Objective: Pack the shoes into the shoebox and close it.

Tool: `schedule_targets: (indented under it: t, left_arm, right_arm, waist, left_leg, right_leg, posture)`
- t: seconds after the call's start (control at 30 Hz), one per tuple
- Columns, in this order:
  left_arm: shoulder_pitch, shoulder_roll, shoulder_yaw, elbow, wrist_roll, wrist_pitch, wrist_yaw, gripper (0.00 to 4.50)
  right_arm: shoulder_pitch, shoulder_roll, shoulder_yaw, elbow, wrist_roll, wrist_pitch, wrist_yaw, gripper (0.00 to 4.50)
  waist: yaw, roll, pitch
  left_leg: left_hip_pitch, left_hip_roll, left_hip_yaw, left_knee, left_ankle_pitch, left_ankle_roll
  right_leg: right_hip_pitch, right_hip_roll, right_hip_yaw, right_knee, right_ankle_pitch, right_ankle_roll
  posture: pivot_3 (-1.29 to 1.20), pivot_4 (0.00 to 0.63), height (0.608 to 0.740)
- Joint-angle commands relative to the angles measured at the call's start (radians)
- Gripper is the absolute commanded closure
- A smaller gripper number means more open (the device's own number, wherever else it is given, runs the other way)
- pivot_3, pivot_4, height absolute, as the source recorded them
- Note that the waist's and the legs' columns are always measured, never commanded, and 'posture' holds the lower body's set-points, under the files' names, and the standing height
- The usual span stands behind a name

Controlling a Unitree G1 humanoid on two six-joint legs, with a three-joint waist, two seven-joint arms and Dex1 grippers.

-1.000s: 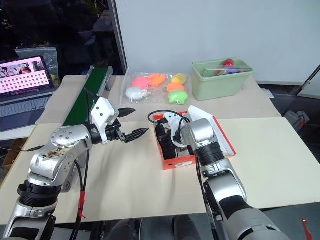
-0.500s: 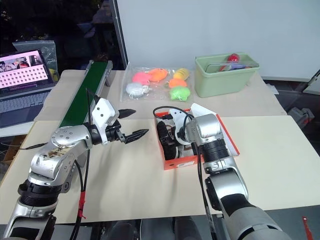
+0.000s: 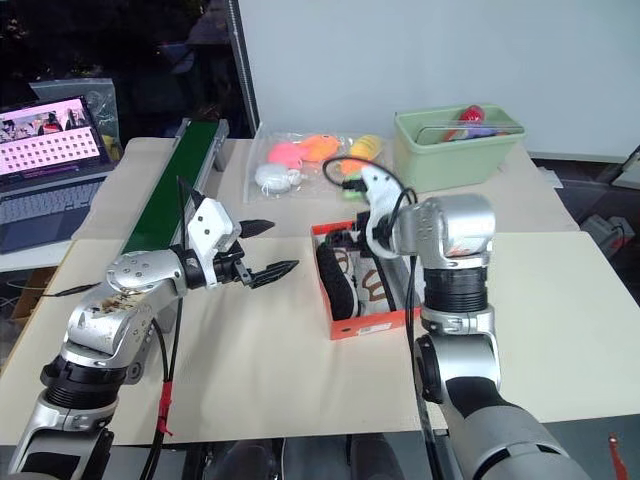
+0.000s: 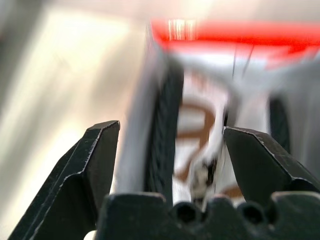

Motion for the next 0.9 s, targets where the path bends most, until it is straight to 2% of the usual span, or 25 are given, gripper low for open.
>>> schedule_targets:
  t: [0.03,0.1,0.17,0.27,0.37,0.5,0.7,0.9]
  left_arm:
    - [0.026,-0.001,0.025,-0.049,-0.021,-0.023,-0.008,0.0]
    - [0.038,0.002,0.032,-0.058,-0.027,-0.023,-0.012,0.0]
    - [0.055,0.0,0.034,-0.062,-0.035,-0.023,-0.015,0.0]
    - [0.069,-0.014,0.025,-0.061,-0.039,-0.022,-0.015,0.0]
    - [0.073,-0.022,0.008,-0.057,-0.033,-0.027,-0.023,0.0]
    - [0.054,-0.034,-0.005,-0.031,-0.024,-0.037,-0.033,0.0]
    - [0.034,-0.033,-0.005,-0.006,-0.02,-0.049,-0.046,0.0]
    - [0.029,-0.022,0.011,-0.002,-0.018,-0.051,-0.05,0.0]
  right_arm:
    - [0.102,-0.066,-0.206,-0.214,0.08,-0.022,0.055,1.91]
    - [0.133,-0.093,-0.249,-0.278,0.114,-0.005,0.077,2.61]
    - [0.223,-0.179,-0.324,-0.377,0.185,0.018,0.154,3.33]
    - [0.397,-0.331,-0.37,-0.489,0.296,-0.004,0.298,4.41]
    - [0.566,-0.46,-0.364,-0.525,0.341,-0.064,0.388,4.46]
    - [0.759,-0.565,-0.23,-0.54,0.297,-0.178,0.394,4.46]
    - [0.908,-0.567,0.008,-0.477,0.166,-0.323,0.279,4.46]
    - [0.898,-0.485,0.106,-0.29,0.023,-0.479,0.126,4.46]
  waist:
    - [0.01,0.0,0.0]
    - [0.013,0.002,0.002]
    - [0.012,0.003,0.003]
    - [0.019,0.003,0.003]
    - [0.016,0.004,0.003]
    - [0.001,0.004,0.003]
    - [0.004,0.004,0.003]
    - [0.008,0.004,0.003]
  left_leg:
    - [0.0,0.0,0.0,0.0,0.0,0.0]
    - [-0.002,-0.001,-0.001,0.0,0.0,0.0]
    - [-0.002,-0.002,0.0,0.001,0.0,0.0]
    - [0.0,-0.001,-0.001,0.001,0.0,0.0]
    - [0.001,-0.001,0.0,0.001,0.0,0.001]
    - [0.007,-0.001,0.002,0.001,0.0,0.001]
    - [0.008,0.0,0.002,0.001,0.0,0.001]
    - [0.006,-0.002,0.002,0.001,0.0,0.001]
  right_leg:
    - [0.0,0.0,0.0,0.0,0.0,0.0]
    - [0.0,-0.001,-0.001,-0.002,0.0,0.0]
    - [0.0,-0.002,0.0,-0.002,0.001,0.001]
    - [0.003,-0.001,-0.001,-0.003,0.0,0.002]
    - [0.005,-0.001,-0.001,-0.004,0.0,0.002]
    - [0.009,-0.001,0.002,-0.003,-0.002,0.005]
    - [0.009,0.001,0.003,-0.003,-0.005,0.009]
    - [0.008,-0.001,0.003,-0.004,-0.004,0.007]
  posture:
    - [0.0,0.15,0.729]
    - [0.0,0.15,0.729]
    - [0.0,0.15,0.729]
    - [0.0,0.15,0.729]
    - [0.0,0.15,0.729]
    - [0.0,0.15,0.729]
    - [0.0,0.15,0.729]
    - [0.0,0.15,0.729]
